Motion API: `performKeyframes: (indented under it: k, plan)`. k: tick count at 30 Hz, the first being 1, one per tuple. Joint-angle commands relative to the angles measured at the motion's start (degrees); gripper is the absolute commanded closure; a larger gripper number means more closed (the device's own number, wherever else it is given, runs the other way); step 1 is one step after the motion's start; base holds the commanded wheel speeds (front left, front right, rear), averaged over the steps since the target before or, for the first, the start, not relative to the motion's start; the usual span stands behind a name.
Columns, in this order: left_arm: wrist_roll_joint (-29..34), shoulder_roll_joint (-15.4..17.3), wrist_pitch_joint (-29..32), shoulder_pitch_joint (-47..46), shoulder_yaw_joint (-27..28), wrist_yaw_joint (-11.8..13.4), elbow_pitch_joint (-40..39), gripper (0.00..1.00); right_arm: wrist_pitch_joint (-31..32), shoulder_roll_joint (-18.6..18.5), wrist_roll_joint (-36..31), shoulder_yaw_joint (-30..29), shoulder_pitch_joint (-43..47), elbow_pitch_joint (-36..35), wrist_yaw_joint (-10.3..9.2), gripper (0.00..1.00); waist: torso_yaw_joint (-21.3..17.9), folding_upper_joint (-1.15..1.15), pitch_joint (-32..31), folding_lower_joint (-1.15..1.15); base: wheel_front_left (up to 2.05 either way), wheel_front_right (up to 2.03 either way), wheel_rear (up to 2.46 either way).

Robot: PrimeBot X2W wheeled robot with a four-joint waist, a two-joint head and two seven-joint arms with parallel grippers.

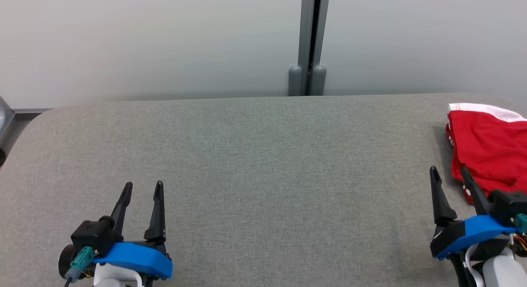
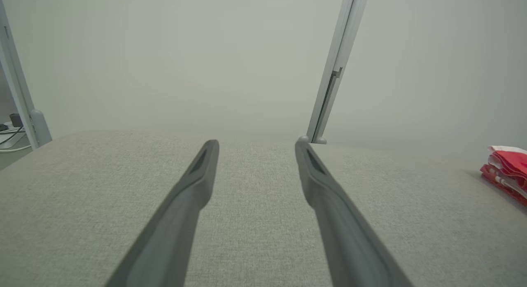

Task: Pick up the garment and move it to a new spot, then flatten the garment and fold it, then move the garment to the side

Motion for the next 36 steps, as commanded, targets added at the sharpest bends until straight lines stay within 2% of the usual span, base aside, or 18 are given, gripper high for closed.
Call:
performKeyframes:
  k: [1, 8, 15, 36]
  plan:
    - [0.0, 0.1, -0.2, 0.5, -0.1, -0.2, 0.3, 0.0, 0.6, 0.6, -0.8, -0.9, 1.9, -1.7, -0.01, 0.0, 0.3, 0.0, -0.2, 0.01, 0.0, 0.0, 0.0]
    - [-0.7, -0.1, -0.2, 2.1, 0.8, -0.5, 0.5, 0.0, 4.4, 4.0, -3.3, -3.0, 7.7, -9.7, -0.01, 0.0, 0.7, 0.0, -1.2, 0.01, 0.0, 0.0, 0.0]
    - [-1.0, -0.3, -0.2, 2.5, 1.5, -0.6, 1.3, 0.0, 6.0, 5.2, -2.2, -2.2, 10.3, -14.0, -0.01, 0.0, 0.4, 0.0, -1.4, 0.01, 0.0, 0.0, 0.0]
    - [-1.0, -0.1, -0.2, 1.5, 1.5, -0.7, 2.2, 0.0, 6.6, 5.8, -1.9, -1.4, 11.2, -13.8, -0.01, 0.0, 0.1, 0.0, -1.1, 0.01, 0.0, 0.0, 0.0]
